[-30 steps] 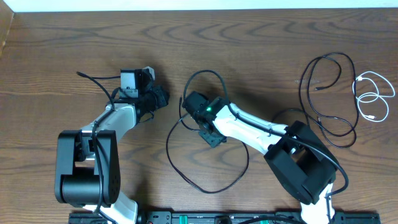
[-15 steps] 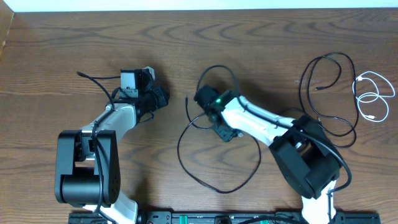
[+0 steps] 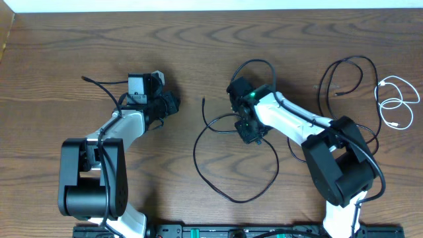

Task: Untangle cables

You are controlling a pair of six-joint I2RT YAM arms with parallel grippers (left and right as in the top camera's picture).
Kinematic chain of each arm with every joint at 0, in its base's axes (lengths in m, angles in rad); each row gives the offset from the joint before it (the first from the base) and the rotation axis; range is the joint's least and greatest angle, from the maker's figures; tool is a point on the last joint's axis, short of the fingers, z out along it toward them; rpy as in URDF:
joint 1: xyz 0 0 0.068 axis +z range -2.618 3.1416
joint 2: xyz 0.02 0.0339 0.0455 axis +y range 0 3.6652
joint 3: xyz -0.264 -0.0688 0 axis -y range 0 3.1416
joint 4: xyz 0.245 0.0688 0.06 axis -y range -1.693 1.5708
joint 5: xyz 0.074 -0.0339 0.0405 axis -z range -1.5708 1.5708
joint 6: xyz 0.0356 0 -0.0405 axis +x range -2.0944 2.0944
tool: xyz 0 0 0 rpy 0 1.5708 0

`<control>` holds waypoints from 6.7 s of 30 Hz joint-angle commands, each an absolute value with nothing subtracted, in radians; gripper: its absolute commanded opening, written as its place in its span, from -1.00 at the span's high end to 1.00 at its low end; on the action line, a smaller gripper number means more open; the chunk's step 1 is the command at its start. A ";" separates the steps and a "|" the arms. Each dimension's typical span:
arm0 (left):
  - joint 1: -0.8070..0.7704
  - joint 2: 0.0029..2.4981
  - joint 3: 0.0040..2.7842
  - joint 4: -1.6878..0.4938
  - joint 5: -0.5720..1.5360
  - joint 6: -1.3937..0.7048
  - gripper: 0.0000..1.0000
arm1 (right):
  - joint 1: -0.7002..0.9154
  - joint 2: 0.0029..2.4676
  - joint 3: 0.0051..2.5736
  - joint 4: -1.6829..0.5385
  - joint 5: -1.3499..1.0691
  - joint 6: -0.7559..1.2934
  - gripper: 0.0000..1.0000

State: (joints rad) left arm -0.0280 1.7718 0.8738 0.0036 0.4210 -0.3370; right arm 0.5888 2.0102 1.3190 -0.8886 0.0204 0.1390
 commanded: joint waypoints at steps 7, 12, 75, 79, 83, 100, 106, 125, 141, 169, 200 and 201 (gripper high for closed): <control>-0.025 1.766 0.870 0.002 0.434 -0.335 0.52 | 0.551 1.961 1.276 -0.940 0.031 0.159 0.98; -0.025 1.766 0.870 0.001 0.434 -0.335 0.51 | 0.551 1.898 1.276 -0.960 -0.009 0.140 0.98; -0.025 1.766 0.870 0.001 0.434 -0.335 0.50 | 0.720 1.865 1.248 -0.592 -0.024 -0.160 -0.75; -0.025 1.766 0.870 0.001 0.434 -0.335 0.50 | 0.752 1.888 1.248 -0.558 0.001 -0.175 -0.69; -0.025 1.766 0.870 0.001 0.434 -0.335 0.49 | 0.758 1.921 1.248 -0.539 0.002 -0.182 -0.57; -0.025 1.766 0.870 0.001 0.434 -0.335 0.50 | 0.759 2.061 1.248 -0.532 0.001 -0.256 0.46; -0.025 1.766 0.870 0.001 0.434 -0.335 0.50 | 0.754 2.061 1.248 -0.581 0.028 -0.263 0.82; -0.025 1.766 0.870 0.001 0.434 -0.335 0.50 | 0.712 2.061 1.248 -0.598 0.201 0.082 0.98; -0.025 1.766 0.870 0.001 0.434 -0.335 0.50 | 0.651 1.956 1.248 -0.606 0.076 0.124 0.98; -0.025 1.766 0.870 0.001 0.434 -0.335 0.49 | 0.636 1.977 1.247 -0.519 0.233 0.369 -0.36; -0.025 1.766 0.870 0.001 0.434 -0.335 0.50 | 0.566 2.024 1.247 -0.710 0.022 0.403 0.89; -0.025 1.766 0.870 0.001 0.434 -0.335 0.50 | 0.566 2.024 1.247 -0.719 0.022 0.403 0.97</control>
State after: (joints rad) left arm -0.0280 1.7718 0.8738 0.0036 0.4213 -0.3374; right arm 0.5697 1.9892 1.2743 -0.6891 0.0772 0.4030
